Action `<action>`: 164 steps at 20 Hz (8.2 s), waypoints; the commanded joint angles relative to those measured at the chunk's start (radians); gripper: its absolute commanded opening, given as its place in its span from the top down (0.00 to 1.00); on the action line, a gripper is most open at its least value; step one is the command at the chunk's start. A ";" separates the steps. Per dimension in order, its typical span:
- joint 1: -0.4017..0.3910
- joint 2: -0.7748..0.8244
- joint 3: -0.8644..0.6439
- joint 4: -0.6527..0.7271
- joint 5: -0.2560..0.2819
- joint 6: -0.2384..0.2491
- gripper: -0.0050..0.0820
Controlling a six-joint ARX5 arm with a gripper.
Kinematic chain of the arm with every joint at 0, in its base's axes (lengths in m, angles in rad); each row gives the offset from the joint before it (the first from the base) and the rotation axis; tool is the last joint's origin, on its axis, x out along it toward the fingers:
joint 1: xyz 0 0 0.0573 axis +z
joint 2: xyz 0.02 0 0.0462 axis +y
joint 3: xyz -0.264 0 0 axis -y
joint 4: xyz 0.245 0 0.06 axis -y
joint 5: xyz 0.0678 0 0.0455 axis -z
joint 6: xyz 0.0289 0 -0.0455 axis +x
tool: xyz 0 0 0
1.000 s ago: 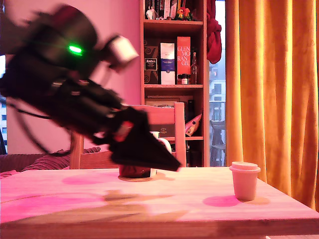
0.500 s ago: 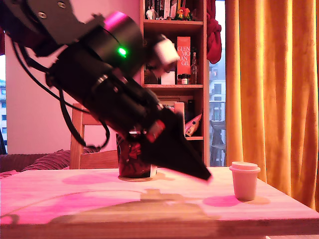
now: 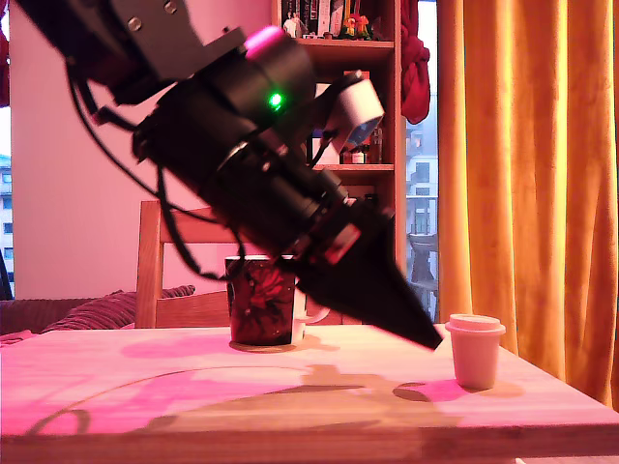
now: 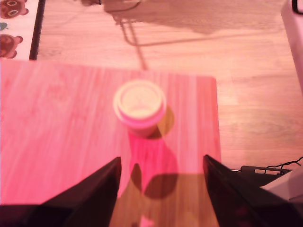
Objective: Pick up the coffee capsules on the table and drop them inside the coffee cup
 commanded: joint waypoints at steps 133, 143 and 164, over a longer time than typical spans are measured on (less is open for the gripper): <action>0.391 -0.201 0.192 -0.287 -0.072 -0.243 0.96; 0.410 -0.343 0.136 -0.321 -0.216 -0.310 0.96; 0.754 -0.874 -0.527 0.062 -0.223 -0.487 0.96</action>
